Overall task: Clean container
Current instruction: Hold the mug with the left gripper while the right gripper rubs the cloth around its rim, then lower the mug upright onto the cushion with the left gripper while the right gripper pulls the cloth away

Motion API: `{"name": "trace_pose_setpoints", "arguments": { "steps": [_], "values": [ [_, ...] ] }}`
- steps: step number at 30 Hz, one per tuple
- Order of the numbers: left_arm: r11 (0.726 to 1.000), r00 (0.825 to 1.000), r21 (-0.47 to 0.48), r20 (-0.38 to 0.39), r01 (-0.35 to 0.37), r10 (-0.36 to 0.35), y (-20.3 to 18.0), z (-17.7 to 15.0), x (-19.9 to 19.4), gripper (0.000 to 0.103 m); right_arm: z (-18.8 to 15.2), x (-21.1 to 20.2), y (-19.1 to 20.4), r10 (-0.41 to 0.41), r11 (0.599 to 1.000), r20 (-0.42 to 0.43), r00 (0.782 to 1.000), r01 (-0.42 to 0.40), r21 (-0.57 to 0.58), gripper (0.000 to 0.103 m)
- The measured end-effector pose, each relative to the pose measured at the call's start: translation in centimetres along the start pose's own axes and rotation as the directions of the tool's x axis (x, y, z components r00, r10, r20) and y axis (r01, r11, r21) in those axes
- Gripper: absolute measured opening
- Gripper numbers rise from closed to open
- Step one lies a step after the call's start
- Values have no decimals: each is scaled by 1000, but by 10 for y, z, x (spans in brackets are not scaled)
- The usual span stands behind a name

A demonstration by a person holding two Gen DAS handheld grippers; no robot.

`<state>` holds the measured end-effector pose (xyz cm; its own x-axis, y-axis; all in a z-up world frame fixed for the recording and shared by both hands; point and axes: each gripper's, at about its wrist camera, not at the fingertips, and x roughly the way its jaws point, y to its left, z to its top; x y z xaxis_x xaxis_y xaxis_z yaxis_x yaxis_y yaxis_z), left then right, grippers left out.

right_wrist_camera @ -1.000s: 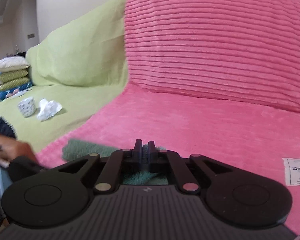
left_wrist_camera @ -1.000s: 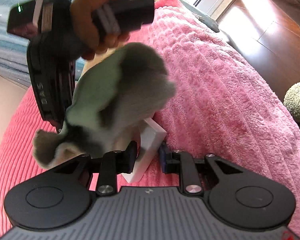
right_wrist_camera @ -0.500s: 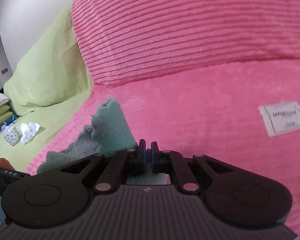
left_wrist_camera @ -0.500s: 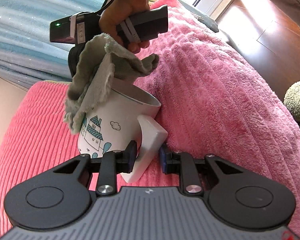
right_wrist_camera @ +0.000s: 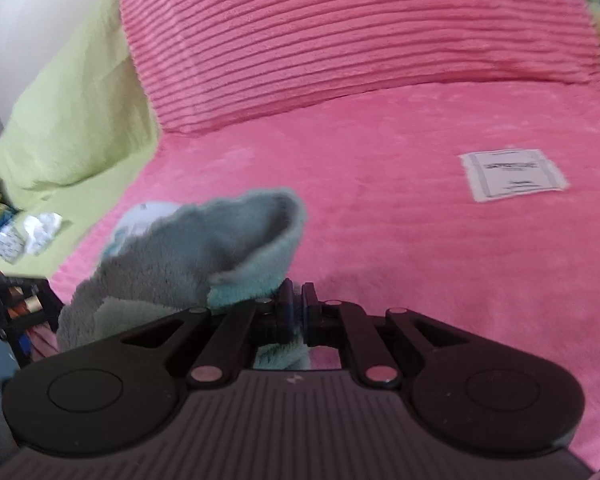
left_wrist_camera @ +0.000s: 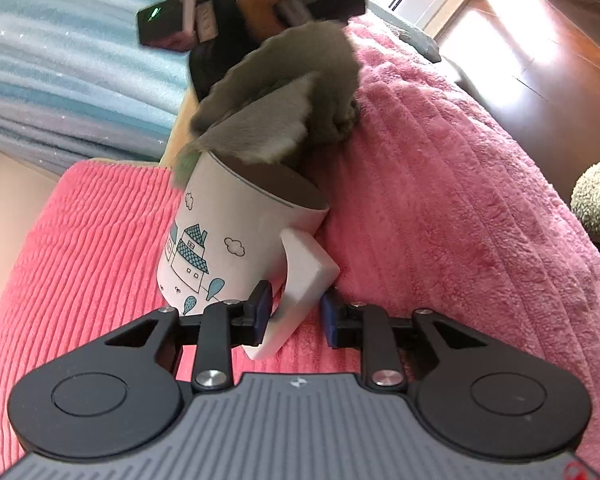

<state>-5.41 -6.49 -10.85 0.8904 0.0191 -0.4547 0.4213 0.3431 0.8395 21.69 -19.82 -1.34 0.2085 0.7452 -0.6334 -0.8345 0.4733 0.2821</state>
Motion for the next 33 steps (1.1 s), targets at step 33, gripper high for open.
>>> {"name": "trace_pose_setpoints", "arguments": {
  "steps": [33],
  "values": [
    [605, 975, -795, -89, 52, -202, 136, -67, 34, 41, 51, 27, 75, -124, 992, 135, 983, 118, 53, 3]
  ]
}}
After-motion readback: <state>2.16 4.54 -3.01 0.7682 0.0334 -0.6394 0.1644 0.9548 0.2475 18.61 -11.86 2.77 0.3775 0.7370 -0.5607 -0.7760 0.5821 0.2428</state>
